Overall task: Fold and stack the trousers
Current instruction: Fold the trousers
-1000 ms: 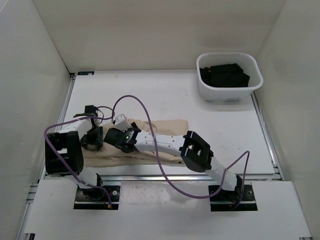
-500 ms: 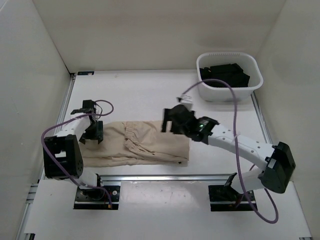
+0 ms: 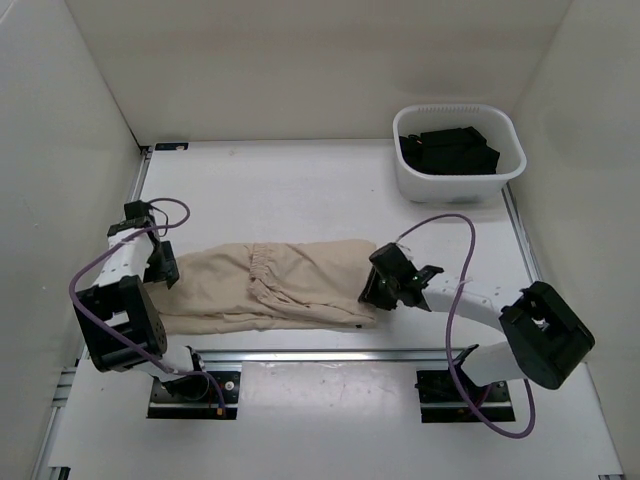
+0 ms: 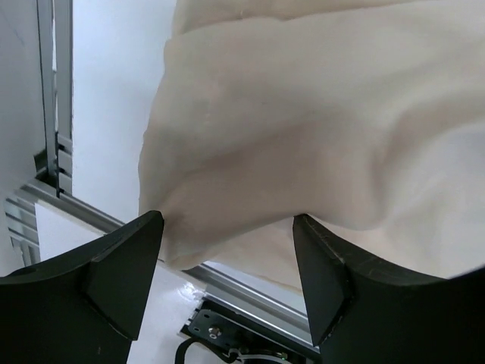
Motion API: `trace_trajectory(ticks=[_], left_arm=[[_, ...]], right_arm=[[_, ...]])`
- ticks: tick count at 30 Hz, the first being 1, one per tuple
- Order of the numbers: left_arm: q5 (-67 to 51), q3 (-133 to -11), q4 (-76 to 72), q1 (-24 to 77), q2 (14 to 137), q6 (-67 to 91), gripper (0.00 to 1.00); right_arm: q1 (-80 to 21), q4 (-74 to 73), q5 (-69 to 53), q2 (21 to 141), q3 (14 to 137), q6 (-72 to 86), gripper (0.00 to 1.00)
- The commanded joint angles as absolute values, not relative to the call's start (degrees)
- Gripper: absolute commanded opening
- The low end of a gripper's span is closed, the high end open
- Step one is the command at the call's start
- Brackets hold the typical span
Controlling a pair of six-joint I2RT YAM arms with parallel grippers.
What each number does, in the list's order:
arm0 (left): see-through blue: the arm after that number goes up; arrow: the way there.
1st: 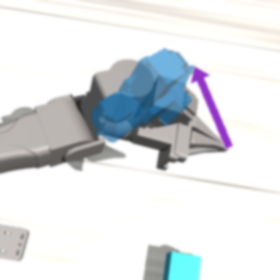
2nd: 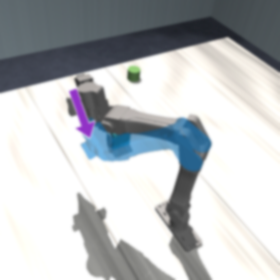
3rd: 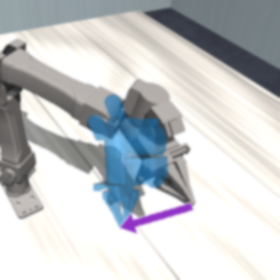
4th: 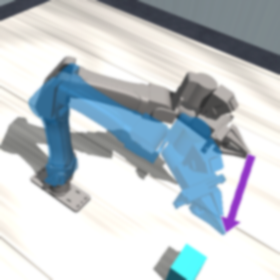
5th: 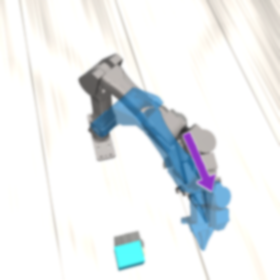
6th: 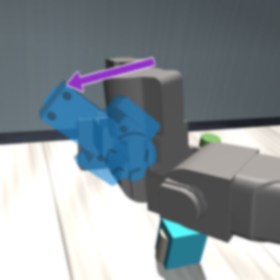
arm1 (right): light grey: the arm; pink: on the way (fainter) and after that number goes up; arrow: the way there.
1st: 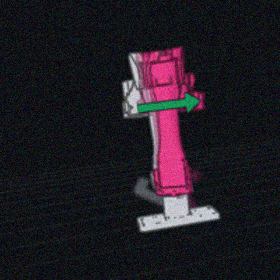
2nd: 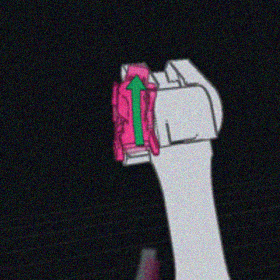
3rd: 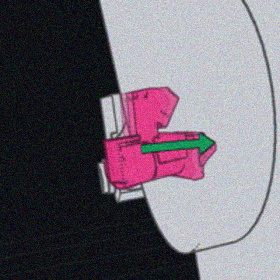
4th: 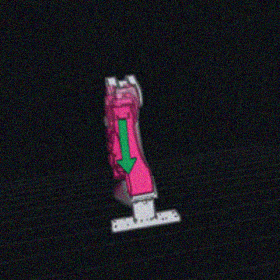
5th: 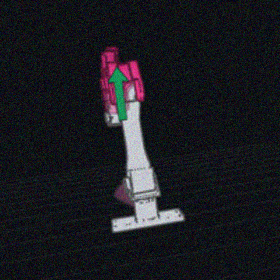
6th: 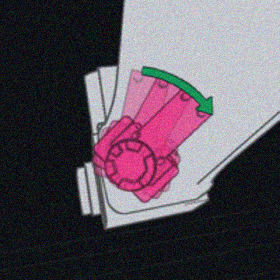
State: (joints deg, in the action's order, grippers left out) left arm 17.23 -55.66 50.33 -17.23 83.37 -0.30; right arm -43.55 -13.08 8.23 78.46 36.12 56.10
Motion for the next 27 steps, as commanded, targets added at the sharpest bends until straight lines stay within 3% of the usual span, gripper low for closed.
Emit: trace_trajectory(ticks=[1, 2, 3, 7, 11, 13, 16, 20, 26, 27], left_arm=[[15.6, -54.8, 50.2, -17.9, 81.5, 0.0, 0.82], [15.0, -55.5, 50.2, -18.5, 80.9, 0.0, 0.82], [15.0, -55.5, 50.2, -18.5, 80.1, 0.0, 0.84], [14.5, -59.3, 51.6, -19.2, 79.5, 0.0, 0.85], [12.7, -61.1, 53.3, -20.4, 79.5, 0.0, 0.88], [12.0, -61.8, 53.3, -20.4, 79.5, 0.0, 0.89], [11.5, -63.0, 53.9, -20.9, 80.2, 0.0, 0.89], [11.5, -64.1, 53.9, -20.9, 81.2, 0.0, 0.89], [12.0, -63.5, 54.4, -21.4, 80.7, 0.0, 0.89], [12.0, -63.5, 54.4, -21.4, 80.7, 0.0, 0.89]], right_arm=[[-41.4, -6.5, 1.6, 78.3, 29.7, 62.6, 0.31], [-40.3, -6.5, 1.1, 76.6, 28.6, 63.1, 0.07], [-37.3, -6.5, 0.3, 75.2, 27.4, 63.1, 0.00], [-28.2, -20.6, 3.3, 59.0, 27.3, 58.4, 0.00], [-15.7, -50.9, 13.8, 48.2, 42.6, 48.6, 0.00], [-14.7, -56.8, 16.8, 49.2, 49.5, 40.7, 0.00], [-17.8, -65.5, 17.3, 58.5, 63.3, 33.5, 0.00], [-38.0, -71.6, 22.0, 73.7, 81.1, 34.2, 0.00], [-57.0, -78.8, 19.0, 108.4, 109.4, 35.6, 0.00], [-58.6, -81.0, 18.3, 112.4, 120.0, 35.6, 0.00]])
